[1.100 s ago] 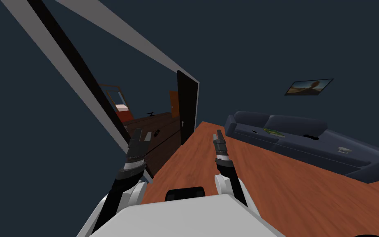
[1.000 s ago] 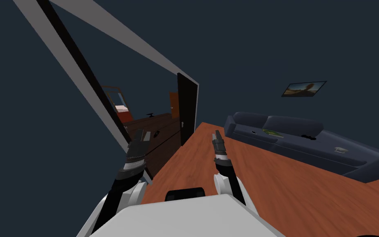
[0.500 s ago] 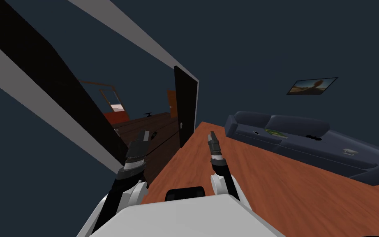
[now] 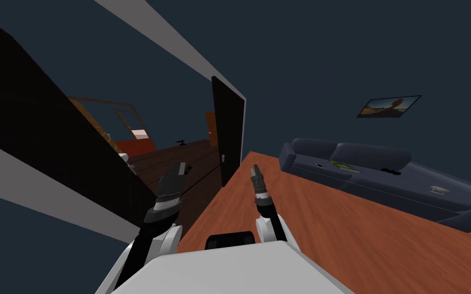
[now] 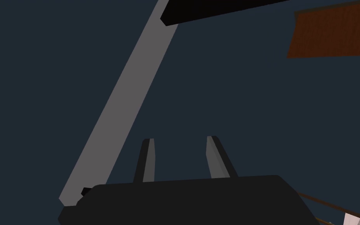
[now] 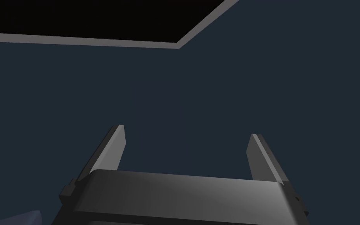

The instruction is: Push the door open

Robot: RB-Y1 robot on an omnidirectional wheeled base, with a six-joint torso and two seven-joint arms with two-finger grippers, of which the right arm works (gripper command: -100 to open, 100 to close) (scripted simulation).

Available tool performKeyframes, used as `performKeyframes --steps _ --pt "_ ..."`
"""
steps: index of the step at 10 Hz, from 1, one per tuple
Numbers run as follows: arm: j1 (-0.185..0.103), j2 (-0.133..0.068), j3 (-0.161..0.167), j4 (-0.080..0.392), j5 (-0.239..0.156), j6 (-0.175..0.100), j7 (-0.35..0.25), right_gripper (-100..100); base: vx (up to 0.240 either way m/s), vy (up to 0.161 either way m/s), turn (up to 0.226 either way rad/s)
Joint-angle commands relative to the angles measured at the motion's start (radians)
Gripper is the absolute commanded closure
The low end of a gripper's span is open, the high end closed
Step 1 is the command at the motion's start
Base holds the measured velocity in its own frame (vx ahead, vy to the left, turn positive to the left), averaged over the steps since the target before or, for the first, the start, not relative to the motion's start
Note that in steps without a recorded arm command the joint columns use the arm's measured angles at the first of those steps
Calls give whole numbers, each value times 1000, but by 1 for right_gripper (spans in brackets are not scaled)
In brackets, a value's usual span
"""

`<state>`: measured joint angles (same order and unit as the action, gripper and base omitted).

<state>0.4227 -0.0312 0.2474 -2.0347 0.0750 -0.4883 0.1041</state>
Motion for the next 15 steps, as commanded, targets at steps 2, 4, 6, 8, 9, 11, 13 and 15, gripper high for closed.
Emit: performKeyframes --steps 2,4,6,8,9,11,13,15 --pt "-32 -24 45 68 -10 -27 -18 -100 126 -4 -46" --pt "-53 -37 83 109 -15 -38 -28 -100 170 -3 -43" --pt "-67 -46 110 139 -19 -46 -35 -100 145 -5 -35" --pt "-91 -59 152 185 -24 -59 -46 -100 112 -14 -45" --pt "-98 -63 166 200 -26 -63 -50 -100 153 -29 -37" --pt "-114 -72 195 231 -30 -71 -57 -100 101 -2 -27" --pt "-138 -84 239 280 -36 -85 -69 -100 136 -7 -55" --pt "-163 -96 284 329 -42 -98 -81 -100 148 -3 -46"
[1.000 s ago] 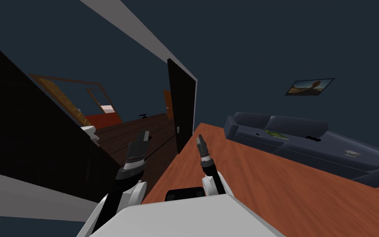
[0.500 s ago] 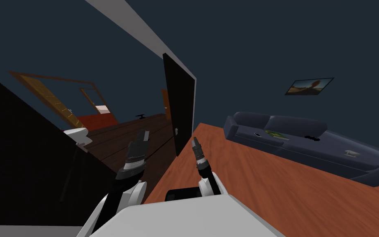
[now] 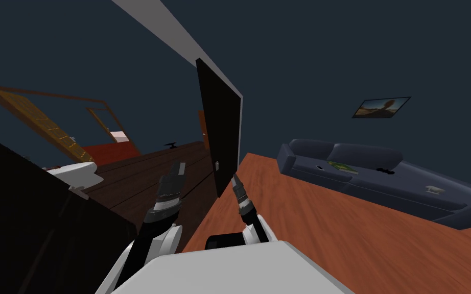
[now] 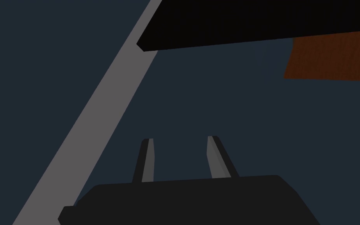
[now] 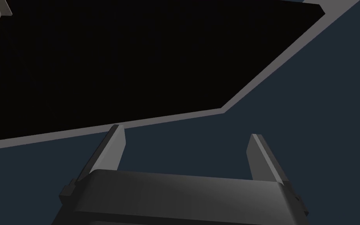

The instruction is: Push the door open

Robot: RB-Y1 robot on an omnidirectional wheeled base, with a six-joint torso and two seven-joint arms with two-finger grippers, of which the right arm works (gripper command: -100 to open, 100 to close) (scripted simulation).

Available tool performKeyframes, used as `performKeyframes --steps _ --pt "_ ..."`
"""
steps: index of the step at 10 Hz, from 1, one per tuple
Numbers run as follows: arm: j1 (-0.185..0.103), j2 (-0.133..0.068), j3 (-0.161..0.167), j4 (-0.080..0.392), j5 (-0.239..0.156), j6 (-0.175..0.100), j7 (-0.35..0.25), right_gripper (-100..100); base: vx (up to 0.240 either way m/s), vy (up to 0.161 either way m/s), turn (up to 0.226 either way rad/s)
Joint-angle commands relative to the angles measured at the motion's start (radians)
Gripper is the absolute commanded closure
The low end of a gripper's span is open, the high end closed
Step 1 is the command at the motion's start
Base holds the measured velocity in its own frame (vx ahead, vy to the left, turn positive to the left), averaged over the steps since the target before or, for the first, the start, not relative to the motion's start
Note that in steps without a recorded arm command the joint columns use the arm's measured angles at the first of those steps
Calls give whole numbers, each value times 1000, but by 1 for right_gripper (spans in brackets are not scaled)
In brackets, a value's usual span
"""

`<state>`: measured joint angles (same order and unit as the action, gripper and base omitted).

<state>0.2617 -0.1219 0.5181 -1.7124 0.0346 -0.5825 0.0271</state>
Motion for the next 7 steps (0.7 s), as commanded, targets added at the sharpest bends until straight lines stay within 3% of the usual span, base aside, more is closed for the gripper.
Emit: performKeyframes --steps 1,2,7 --pt "-10 -9 28 24 -3 -9 -8 -100 125 -2 -34" --pt "-27 -17 59 57 -7 -18 -16 -100 137 10 -49" --pt "-69 -36 135 141 -17 -41 -36 -100 116 -15 -39"
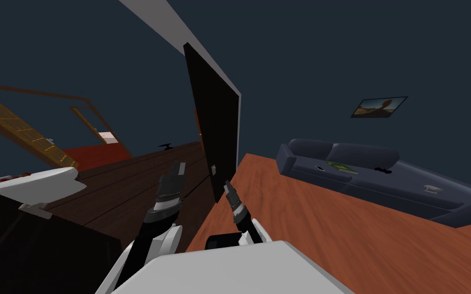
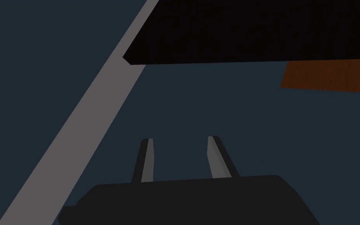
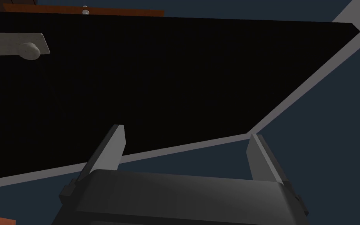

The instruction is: Push the door open

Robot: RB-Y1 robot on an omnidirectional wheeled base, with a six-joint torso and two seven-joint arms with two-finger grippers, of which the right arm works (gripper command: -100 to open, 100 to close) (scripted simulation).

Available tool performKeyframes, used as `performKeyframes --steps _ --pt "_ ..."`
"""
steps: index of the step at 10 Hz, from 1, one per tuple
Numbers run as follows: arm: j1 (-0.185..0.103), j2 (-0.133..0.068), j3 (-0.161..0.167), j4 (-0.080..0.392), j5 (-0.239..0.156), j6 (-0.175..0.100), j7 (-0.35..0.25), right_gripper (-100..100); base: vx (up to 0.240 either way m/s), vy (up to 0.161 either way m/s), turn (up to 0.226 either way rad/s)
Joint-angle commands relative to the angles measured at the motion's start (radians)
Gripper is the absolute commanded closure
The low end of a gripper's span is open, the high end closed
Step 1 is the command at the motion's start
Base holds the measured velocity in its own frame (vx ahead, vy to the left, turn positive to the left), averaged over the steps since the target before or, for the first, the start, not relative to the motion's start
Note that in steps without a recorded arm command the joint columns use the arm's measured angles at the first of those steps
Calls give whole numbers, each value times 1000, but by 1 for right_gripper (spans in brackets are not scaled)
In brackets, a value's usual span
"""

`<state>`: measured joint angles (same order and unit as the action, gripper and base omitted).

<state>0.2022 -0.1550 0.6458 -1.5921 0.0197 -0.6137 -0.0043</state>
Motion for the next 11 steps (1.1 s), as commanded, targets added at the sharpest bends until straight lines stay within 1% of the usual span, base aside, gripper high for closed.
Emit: performKeyframes --steps 1,9,10,11 --pt "-18 -6 23 38 -5 -14 -9 -100 110 7 -32" --pt "-84 -33 143 170 -20 -50 -40 -100 98 1 -34" --pt "-101 -40 173 203 -24 -59 -48 -100 149 10 -60" --pt "-101 -40 173 203 -24 -59 -48 -100 116 -3 -22"
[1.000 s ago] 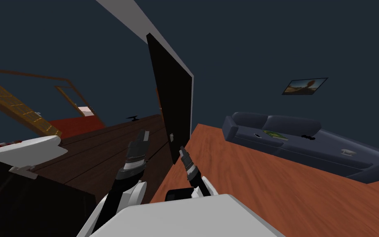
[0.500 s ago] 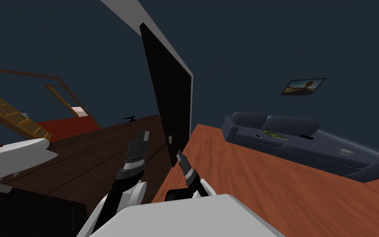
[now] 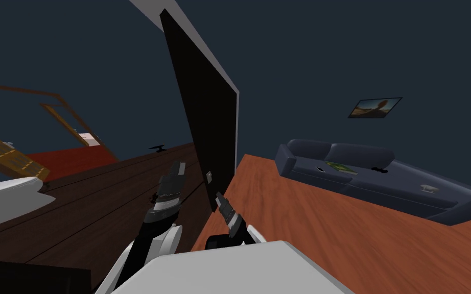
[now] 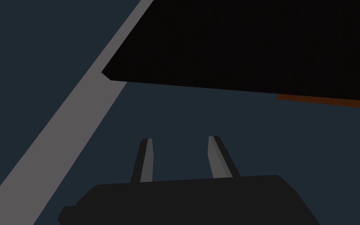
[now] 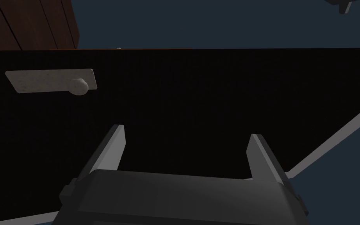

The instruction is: Push the door open

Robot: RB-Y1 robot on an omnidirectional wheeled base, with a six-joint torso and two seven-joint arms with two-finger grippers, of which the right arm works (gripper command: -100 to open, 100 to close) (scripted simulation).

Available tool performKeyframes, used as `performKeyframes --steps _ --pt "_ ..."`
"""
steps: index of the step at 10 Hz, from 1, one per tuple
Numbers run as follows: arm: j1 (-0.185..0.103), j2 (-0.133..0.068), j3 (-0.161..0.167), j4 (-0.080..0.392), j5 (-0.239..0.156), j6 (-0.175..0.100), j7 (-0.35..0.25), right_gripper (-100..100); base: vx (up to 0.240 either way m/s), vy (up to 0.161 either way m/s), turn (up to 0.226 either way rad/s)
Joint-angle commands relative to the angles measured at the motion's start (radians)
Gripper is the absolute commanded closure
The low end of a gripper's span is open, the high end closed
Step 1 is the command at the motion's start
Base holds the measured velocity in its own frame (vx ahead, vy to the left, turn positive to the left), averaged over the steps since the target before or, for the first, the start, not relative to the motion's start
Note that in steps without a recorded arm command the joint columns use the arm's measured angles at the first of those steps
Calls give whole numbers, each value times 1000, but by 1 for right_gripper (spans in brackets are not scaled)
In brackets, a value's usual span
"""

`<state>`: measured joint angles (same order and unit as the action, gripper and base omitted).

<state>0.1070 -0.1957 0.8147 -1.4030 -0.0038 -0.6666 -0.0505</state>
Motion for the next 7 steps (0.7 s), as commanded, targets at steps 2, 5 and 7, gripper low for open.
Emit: performKeyframes --steps 2,5,7 --pt "-21 -5 32 44 -5 -15 -9 -100 83 1 -25" --pt "-59 -19 102 120 -14 -36 -27 -100 134 0 -47" --pt "-73 -24 127 148 -17 -43 -34 -100 132 17 -36"
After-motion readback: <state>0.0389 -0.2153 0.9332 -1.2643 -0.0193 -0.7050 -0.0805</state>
